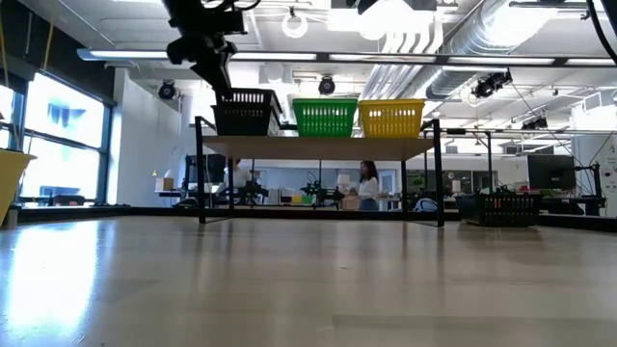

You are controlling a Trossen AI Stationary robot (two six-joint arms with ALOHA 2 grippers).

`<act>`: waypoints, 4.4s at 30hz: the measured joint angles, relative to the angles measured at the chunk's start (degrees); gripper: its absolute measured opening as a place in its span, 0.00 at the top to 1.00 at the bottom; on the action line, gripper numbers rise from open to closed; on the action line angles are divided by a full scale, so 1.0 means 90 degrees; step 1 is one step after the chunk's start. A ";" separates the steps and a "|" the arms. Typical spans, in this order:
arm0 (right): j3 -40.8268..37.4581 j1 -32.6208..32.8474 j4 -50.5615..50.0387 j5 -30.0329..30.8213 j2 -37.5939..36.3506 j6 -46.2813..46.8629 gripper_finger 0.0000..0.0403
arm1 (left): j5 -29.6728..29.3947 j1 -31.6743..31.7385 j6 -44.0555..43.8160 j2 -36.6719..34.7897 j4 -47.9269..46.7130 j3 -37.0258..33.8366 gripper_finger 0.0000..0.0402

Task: Stack baskets on shelf by color
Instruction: Stack the bottom black bin on top of the other black bin on the shelf, then stack the yellow bin on top of the other yellow bins on the shelf

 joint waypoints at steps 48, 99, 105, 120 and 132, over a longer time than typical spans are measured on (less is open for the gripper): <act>0.0000 0.0356 0.0090 -0.0691 -0.0141 0.0081 0.72 | 0.0565 -0.1677 -0.5346 -0.0924 -0.2684 0.1176 0.56; -0.1143 0.2606 0.0445 -0.1129 -0.0090 0.1988 0.72 | 0.0009 -0.8751 -1.6189 0.0429 -0.0896 -0.1911 0.57; -0.1141 0.2632 0.0442 -0.1161 -0.0090 0.1823 0.72 | 0.0168 -0.8749 -1.6361 0.0940 -0.0603 -0.1914 0.57; -0.1141 0.2671 0.0442 -0.1166 -0.0090 0.1489 0.72 | 0.0463 -0.8749 -1.7200 0.1595 0.0033 -0.1914 0.61; -0.1137 0.3241 0.1028 -0.1144 -0.0075 0.0358 0.72 | 0.0355 -0.8410 -1.7356 0.1659 0.0578 -0.1911 0.96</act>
